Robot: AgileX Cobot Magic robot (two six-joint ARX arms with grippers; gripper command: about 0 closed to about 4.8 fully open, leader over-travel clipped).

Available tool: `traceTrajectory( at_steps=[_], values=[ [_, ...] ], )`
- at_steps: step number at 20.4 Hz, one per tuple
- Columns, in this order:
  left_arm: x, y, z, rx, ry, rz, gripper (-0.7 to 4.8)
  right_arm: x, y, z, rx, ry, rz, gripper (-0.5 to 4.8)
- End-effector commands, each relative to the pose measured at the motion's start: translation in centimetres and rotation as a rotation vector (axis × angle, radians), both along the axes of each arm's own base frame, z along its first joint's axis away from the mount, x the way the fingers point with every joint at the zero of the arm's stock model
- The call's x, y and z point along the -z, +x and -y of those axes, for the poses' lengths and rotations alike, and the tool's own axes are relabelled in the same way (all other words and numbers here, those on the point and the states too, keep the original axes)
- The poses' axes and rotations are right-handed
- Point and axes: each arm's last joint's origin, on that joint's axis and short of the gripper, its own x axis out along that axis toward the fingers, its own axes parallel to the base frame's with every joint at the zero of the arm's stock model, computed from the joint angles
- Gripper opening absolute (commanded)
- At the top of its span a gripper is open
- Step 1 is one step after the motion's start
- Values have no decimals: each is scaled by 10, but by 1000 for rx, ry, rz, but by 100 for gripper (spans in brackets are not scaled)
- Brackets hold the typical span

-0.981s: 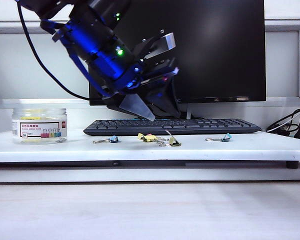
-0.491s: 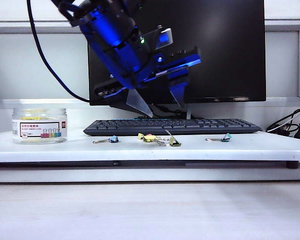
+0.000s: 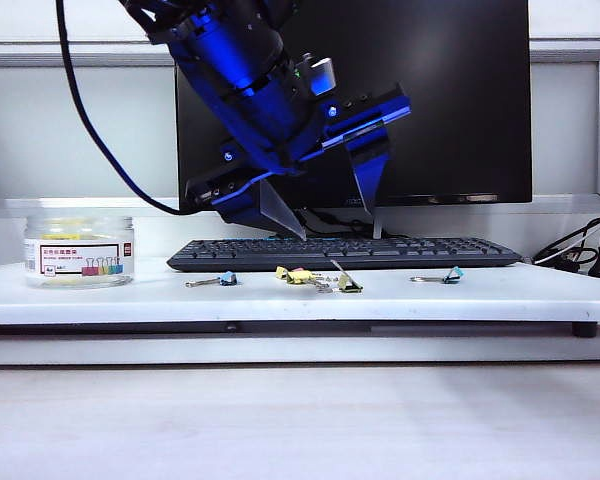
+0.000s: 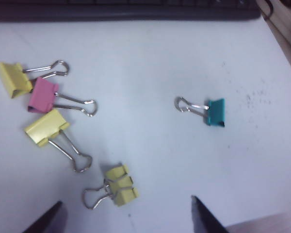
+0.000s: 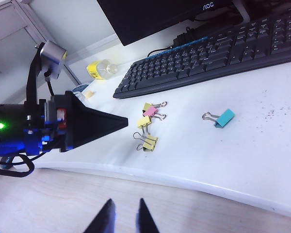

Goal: Pick up the clips with the largest number of clips of the same color on the table and place them in a round transparent plastic box.

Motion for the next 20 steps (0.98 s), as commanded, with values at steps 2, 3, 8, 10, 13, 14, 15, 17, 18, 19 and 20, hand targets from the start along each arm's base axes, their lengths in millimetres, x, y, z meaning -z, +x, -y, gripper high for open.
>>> traceTrajectory(
  at_steps=[2, 3, 8, 10, 13, 14, 15, 17, 18, 19, 20],
  values=[
    [5, 1, 3, -34, -54, -47, 340, -3, -1, 0, -6, -1, 20, 67],
    [8, 1, 5, -30, -71, -64, 340, -3, -1, 0, -8, 0, 20, 67],
    [14, 4, 10, -34, -124, -82, 325, -3, -1, 0, -9, 0, 20, 67],
    [14, 4, 10, -34, -127, -80, 304, -3, -1, 0, -8, 0, 20, 67],
    [16, 5, 10, -35, -122, -84, 304, -3, -1, 0, -8, 0, 20, 68],
    [17, 5, 11, -36, -119, -87, 304, -3, -1, 0, -9, 0, 20, 67],
    [18, 5, 11, -36, -118, -89, 304, -3, -1, 0, -9, 0, 20, 68],
    [20, 6, 11, -42, -121, -95, 304, -3, -1, 0, -9, 0, 20, 68],
    [21, 6, 12, -45, -125, -96, 304, -3, -1, 0, -9, 0, 20, 67],
    [23, 7, 12, -47, -125, -99, 304, -3, -1, 0, -9, 0, 20, 68],
    [24, 8, 12, -49, -126, -99, 304, -3, -1, 0, -9, 0, 20, 67]
  ],
)
